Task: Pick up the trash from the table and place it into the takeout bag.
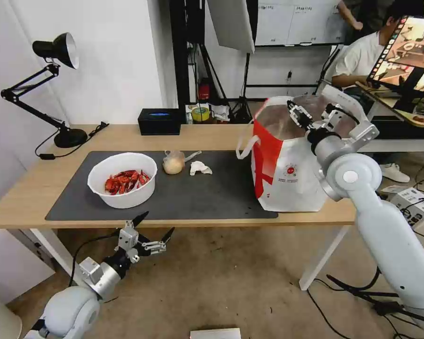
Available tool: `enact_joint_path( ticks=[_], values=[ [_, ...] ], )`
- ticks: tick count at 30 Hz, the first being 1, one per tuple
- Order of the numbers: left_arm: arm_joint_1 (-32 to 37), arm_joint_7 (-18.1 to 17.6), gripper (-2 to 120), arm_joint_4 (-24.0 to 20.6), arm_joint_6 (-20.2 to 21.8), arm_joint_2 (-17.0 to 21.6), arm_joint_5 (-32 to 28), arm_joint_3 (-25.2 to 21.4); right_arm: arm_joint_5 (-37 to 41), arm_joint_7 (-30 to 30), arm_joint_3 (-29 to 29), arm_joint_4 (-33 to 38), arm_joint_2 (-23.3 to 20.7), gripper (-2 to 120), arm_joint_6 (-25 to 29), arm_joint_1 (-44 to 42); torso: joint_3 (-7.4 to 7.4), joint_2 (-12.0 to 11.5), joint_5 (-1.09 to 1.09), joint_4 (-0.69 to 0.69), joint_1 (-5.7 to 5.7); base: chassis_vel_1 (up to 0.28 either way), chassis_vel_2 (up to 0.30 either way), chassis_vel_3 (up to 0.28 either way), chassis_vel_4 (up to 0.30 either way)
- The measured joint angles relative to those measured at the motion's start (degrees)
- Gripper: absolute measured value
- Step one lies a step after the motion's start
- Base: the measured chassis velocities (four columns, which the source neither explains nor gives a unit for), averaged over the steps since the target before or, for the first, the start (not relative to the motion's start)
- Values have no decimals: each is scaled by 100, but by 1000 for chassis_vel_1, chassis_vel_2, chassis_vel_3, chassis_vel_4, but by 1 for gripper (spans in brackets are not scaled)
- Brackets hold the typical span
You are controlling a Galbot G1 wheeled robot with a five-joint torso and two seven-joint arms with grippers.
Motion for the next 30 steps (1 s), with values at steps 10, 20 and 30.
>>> enact_joint_path(
  ticks=[10, 20, 30],
  values=[
    [-27, -12, 100, 20, 1, -11, -4, 31, -15, -25, -14, 27, -34, 100, -15, -27, 0, 0, 0, 0, 0, 0, 0, 0, 0],
    [-33, -130, 100, 25, -76, -34, 2, -23, -1196, -1138, -181, 162, -423, 100, -30, -34, 0, 0, 0, 0, 0, 0, 0, 0, 0],
    [78, -143, 100, 15, -161, -87, 22, -186, -2359, -1901, -352, 463, -746, 100, 216, -260, 0, 0, 0, 0, 0, 0, 0, 0, 0]
  ],
)
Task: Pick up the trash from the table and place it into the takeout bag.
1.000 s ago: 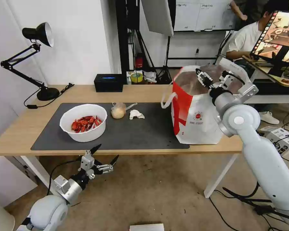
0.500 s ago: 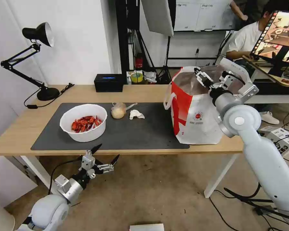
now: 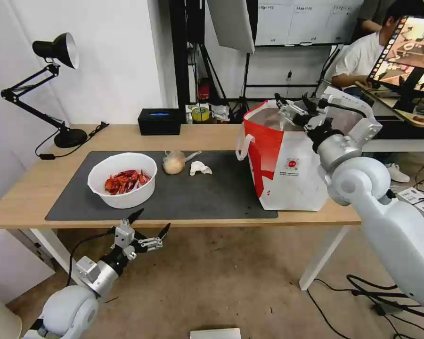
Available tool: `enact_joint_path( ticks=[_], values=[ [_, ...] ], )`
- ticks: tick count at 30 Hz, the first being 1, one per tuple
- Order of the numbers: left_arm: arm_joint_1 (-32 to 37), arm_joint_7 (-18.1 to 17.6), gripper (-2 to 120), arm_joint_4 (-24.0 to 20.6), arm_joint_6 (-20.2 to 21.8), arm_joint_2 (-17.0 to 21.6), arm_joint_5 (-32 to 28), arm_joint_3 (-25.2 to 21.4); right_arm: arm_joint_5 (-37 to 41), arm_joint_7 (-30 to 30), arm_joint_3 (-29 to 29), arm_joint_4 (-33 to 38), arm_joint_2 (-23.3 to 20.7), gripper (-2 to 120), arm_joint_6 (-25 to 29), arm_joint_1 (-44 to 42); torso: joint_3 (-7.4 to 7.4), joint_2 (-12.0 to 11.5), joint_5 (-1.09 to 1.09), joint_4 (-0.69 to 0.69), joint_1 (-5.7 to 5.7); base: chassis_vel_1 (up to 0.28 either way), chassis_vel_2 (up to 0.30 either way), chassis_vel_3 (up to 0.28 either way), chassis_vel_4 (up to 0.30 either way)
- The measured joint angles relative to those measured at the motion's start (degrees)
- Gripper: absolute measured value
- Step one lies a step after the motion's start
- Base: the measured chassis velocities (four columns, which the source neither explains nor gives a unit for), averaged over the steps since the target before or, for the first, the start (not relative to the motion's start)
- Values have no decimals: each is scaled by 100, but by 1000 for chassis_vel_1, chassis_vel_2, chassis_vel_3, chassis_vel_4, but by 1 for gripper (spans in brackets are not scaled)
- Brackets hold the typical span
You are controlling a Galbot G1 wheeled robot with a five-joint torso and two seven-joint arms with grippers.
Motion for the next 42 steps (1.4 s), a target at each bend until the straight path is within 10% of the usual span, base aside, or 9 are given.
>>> enact_joint_path(
  ticks=[20, 42],
  values=[
    [275, -128, 100, -36, -184, -96, 217, -392, -1511, -702, 637, 1188, -321, 100, 741, -2352, -1, 1, 0, 0, 0, 0, 0, 0, 0],
    [490, -399, 100, 0, -366, -326, 443, -609, -2744, -473, 1006, 1182, 883, 100, 1394, -4641, 0, 1, 0, 0, -1, 0, 0, 0, 0]
  ],
)
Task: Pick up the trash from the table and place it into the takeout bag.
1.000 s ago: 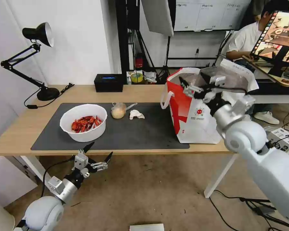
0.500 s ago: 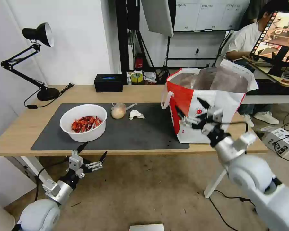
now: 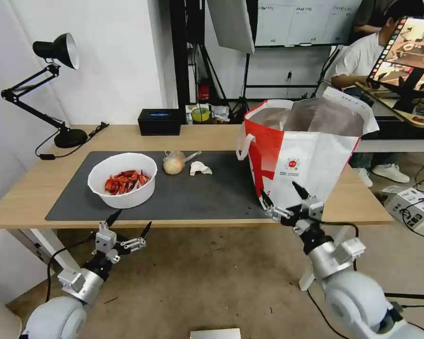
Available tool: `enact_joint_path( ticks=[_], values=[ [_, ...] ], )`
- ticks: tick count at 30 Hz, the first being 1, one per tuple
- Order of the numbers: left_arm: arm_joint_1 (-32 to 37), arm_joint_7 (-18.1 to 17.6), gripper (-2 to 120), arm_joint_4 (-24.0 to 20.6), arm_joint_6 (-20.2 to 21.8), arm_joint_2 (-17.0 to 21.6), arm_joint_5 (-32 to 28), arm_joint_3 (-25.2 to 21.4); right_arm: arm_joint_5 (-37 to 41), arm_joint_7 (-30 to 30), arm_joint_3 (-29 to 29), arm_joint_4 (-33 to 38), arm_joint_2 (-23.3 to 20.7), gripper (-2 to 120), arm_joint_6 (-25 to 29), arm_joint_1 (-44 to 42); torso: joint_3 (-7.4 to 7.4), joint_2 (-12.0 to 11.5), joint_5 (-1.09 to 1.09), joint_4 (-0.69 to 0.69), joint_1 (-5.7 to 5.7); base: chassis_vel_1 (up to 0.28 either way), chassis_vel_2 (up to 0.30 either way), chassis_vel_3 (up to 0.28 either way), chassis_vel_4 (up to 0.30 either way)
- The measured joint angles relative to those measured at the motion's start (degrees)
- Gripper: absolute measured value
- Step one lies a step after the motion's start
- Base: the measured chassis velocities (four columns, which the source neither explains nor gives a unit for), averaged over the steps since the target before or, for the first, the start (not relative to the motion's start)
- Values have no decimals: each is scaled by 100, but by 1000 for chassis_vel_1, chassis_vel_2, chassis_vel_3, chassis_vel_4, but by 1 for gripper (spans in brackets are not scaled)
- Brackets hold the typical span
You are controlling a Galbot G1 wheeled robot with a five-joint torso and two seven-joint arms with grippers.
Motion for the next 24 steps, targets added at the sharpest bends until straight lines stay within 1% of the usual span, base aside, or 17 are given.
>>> enact_joint_path(
  ticks=[10, 24],
  values=[
    [44, -152, 100, 181, -17, -104, 161, -38, -404, -6, -106, -427, 335, 100, 347, -425, 0, -1, 0, 0, 1, 0, 0, 0, 0],
    [110, -148, 100, 336, -84, -237, 219, -51, -492, -6, -265, -621, 448, 100, 422, -438, 0, -1, 0, 0, 1, 0, 0, 0, 0]
  ],
)
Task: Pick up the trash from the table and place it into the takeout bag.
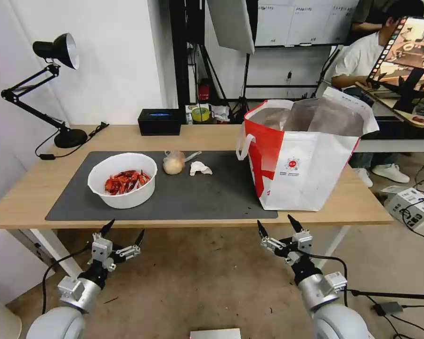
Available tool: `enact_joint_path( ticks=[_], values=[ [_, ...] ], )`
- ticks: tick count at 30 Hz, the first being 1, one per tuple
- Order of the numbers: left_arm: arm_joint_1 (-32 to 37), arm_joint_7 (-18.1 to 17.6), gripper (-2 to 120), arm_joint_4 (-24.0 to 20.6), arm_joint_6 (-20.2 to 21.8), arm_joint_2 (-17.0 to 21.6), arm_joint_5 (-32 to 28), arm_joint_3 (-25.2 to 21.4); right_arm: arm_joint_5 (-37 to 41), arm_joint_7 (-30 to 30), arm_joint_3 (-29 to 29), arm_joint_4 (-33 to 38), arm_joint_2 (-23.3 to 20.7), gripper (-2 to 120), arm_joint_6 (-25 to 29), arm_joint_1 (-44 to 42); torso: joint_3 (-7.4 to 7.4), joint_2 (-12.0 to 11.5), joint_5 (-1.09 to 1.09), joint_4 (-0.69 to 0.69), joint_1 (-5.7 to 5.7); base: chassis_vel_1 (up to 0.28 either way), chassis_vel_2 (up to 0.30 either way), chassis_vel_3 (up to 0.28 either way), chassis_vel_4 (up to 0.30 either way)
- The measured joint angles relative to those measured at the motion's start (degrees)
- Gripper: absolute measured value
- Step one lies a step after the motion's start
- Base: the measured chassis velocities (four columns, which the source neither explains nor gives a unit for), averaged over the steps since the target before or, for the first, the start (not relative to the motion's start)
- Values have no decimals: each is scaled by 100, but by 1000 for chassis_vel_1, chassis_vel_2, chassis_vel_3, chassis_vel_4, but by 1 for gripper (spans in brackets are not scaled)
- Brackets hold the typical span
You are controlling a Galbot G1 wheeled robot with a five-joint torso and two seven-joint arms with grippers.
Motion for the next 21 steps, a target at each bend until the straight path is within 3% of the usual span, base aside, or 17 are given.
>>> enact_joint_path(
  ticks=[13, 21],
  values=[
    [-2, 6, 100, 11, -19, 24, -19, -9, 14, 0, -50, -32, 38, 100, 0, -16, 0, 0, 0, 0, 0, 0, 0, 0, 0],
    [-33, 8, 100, -4, -24, 41, -32, -2, 15, 2, -411, 89, -36, 100, -91, 306, 0, 0, 0, 0, 0, 0, 0, 0, 0]
  ],
)
